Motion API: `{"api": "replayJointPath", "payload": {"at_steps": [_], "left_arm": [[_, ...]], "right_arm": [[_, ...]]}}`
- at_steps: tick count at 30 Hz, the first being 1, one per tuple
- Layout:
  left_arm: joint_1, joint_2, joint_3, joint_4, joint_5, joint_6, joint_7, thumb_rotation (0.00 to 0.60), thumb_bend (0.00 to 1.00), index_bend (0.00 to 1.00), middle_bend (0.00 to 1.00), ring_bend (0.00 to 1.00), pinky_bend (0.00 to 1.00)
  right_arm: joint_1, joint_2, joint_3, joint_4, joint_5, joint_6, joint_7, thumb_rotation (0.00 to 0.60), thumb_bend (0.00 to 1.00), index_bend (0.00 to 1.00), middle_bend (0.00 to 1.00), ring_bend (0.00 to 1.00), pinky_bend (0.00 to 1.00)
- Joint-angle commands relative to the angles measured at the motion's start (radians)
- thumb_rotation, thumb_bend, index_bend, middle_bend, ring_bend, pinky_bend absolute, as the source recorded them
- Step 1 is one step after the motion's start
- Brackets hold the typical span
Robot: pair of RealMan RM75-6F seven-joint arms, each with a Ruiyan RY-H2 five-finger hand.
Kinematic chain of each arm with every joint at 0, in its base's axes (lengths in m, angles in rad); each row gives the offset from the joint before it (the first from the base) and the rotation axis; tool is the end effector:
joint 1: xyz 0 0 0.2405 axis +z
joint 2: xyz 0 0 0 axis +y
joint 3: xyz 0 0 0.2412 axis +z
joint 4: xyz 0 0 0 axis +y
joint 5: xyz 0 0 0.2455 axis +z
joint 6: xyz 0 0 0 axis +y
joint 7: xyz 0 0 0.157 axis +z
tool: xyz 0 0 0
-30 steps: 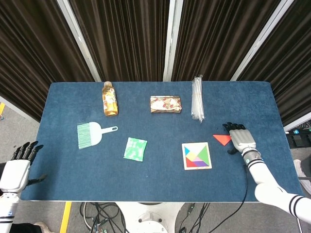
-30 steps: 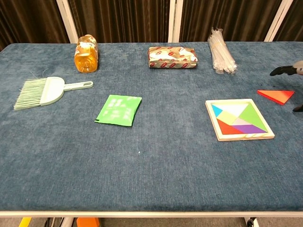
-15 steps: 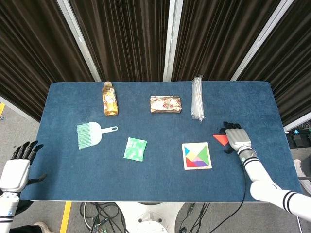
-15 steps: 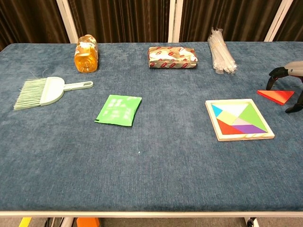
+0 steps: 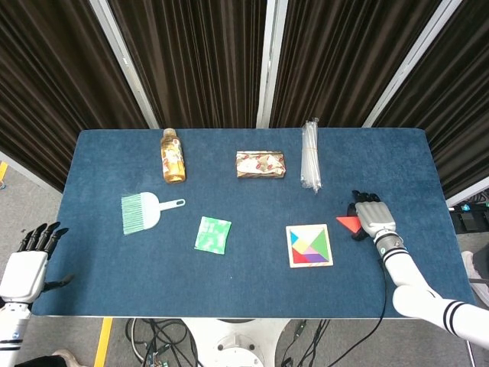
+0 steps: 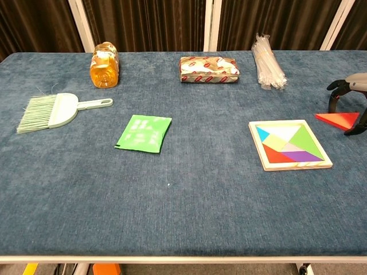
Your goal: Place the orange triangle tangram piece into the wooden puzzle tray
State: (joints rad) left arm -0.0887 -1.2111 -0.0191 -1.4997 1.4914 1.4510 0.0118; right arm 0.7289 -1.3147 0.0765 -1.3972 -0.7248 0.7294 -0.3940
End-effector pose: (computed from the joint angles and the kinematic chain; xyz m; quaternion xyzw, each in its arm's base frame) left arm -0.3307 0.1904 0.0933 -0.6090 -0.3977 -0.3599 0.5844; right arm -0.2751 -0.3736 0.0107 0.7003 -0.4768 0.1729 0.5024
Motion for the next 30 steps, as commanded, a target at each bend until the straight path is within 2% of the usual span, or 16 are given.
{"api": "replayJointPath", "payload": {"at_steps": [1, 30], "left_arm": [[0.0, 0.0, 0.0, 0.0, 0.0, 0.0, 0.0, 0.6, 0.0, 0.16, 0.08, 0.02, 0.12], [0.002, -0.001, 0.001, 0.005, -0.001, 0.002, -0.011, 0.6, 0.0, 0.16, 0.08, 0.02, 0.12]], "right_arm": [[0.003, 0.0, -0.003, 0.002, 0.002, -0.001, 0.001, 0.6, 0.1, 0.43, 0.0, 0.0, 0.0], [0.011, 0.03, -0.008, -0.059, -0.045, 0.044, 0.02, 0.6, 0.12, 0.51, 0.0, 0.0, 0.0]]}}
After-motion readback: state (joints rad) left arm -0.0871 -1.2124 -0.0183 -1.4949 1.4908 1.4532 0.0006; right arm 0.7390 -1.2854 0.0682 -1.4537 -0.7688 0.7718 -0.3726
